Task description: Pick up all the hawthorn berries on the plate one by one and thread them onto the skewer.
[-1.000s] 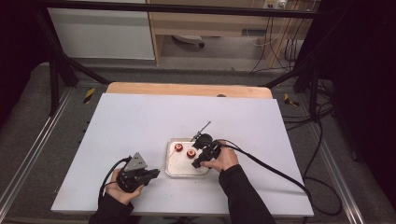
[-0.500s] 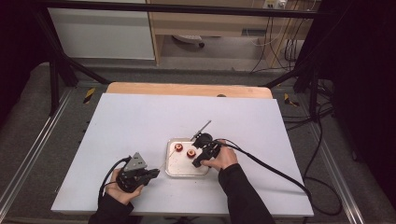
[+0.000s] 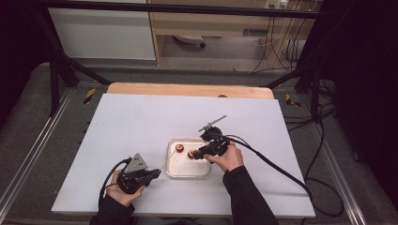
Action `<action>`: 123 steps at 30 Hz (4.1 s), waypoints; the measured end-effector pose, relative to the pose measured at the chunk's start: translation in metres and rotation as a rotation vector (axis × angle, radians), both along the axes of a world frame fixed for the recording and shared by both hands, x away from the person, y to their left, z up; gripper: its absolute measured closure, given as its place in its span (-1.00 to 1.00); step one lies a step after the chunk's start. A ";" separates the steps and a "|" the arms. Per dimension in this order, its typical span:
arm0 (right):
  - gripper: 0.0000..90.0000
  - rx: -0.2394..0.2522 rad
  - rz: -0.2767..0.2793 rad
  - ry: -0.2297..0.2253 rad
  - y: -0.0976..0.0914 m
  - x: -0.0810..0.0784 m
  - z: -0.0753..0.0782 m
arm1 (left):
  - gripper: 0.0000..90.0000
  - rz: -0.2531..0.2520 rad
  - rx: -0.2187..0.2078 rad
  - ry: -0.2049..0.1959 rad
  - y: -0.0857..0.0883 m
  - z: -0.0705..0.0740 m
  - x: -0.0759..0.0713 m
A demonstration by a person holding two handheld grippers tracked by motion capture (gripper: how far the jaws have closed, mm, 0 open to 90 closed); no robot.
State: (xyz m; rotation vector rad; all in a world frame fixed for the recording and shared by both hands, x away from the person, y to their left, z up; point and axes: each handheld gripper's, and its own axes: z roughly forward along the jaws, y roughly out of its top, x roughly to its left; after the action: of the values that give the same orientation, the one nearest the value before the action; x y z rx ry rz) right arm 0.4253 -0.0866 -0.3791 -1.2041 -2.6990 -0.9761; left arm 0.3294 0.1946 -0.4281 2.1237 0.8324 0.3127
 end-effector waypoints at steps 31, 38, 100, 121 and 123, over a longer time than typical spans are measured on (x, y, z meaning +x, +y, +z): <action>0.36 0.507 -0.288 -0.120 -0.028 -0.007 0.000 | 0.96 0.090 -0.083 -0.006 -0.023 -0.003 -0.008; 0.36 0.586 -0.342 -0.165 -0.030 -0.009 -0.005 | 0.96 0.100 -0.128 0.019 -0.032 -0.003 -0.008; 0.37 0.823 -0.388 -0.272 -0.020 -0.020 -0.016 | 0.96 0.148 -0.251 0.014 -0.062 0.012 0.004; 0.37 0.748 -0.308 -0.193 -0.003 -0.041 -0.042 | 0.97 0.164 -0.236 -0.006 -0.067 0.017 0.022; 0.37 0.737 -0.305 -0.194 -0.001 -0.043 -0.044 | 0.97 0.161 -0.228 -0.005 -0.068 0.016 0.023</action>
State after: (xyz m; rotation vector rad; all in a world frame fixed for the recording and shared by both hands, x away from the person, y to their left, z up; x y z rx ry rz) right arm 0.3823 -0.0877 -0.4235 -1.3886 -1.9396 -1.9714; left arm 0.3525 0.1267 -0.4119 1.8486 0.9896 0.2916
